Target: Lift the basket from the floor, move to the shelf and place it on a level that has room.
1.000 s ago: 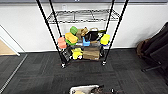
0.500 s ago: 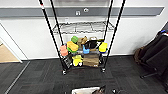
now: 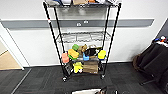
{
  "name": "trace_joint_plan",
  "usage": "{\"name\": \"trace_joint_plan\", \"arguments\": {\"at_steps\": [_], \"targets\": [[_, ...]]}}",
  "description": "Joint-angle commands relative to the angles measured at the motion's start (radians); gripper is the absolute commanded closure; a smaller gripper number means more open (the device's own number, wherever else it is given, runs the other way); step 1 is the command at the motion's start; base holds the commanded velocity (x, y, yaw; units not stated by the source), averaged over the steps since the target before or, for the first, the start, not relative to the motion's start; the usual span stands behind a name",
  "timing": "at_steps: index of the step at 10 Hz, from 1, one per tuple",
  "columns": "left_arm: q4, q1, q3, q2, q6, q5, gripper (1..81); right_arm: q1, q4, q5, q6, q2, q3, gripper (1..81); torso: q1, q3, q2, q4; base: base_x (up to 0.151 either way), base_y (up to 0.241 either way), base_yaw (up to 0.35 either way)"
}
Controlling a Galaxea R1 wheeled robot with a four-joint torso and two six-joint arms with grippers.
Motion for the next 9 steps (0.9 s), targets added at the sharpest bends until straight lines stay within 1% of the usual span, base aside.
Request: {"name": "trace_joint_plan", "arguments": {"at_steps": [1, 2, 4, 6, 8, 9], "targets": [[-0.012, -0.127, 0.149, -0.11, 0.005, 0.01, 81.1, 0.139, 0.035, 0.027, 0.013, -0.118, 0.196, 81.1, -0.063, -0.002, 0.098, 0.0, 0.0, 0.0, 0.0], [-0.013, -0.126, 0.192, -0.141, 0.005, 0.007, 81.1, 0.14, 0.035, 0.033, 0.018, -0.142, 0.237, 81.1, -0.082, 0.013, 0.124, 0.0, 0.0, 0.0, 0.0], [-0.013, -0.127, 0.252, -0.184, 0.005, -0.005, 81.1, 0.137, 0.034, 0.08, 0.023, -0.198, 0.333, 81.1, -0.116, 0.027, 0.178, 0.0, 0.0, 0.0, 0.0], [-0.014, -0.131, 0.272, -0.193, 0.005, -0.005, 81.1, 0.139, 0.034, 0.093, 0.024, -0.233, 0.385, 81.1, -0.158, 0.027, 0.242, 0.0, 0.0, 0.0, 0.0], [-0.013, -0.143, 0.303, -0.192, 0.005, -0.005, 81.1, 0.146, 0.034, 0.099, 0.035, -0.231, 0.408, 81.1, -0.204, 0.027, 0.312, 0.0, 0.0, 0.0, 0.0], [-0.014, -0.152, 0.315, -0.186, 0.005, -0.003, 81.1, 0.156, 0.032, 0.099, 0.039, -0.219, 0.408, 81.1, -0.225, 0.067, 0.346, 0.0, 0.0, 0.0, 0.0]]}}
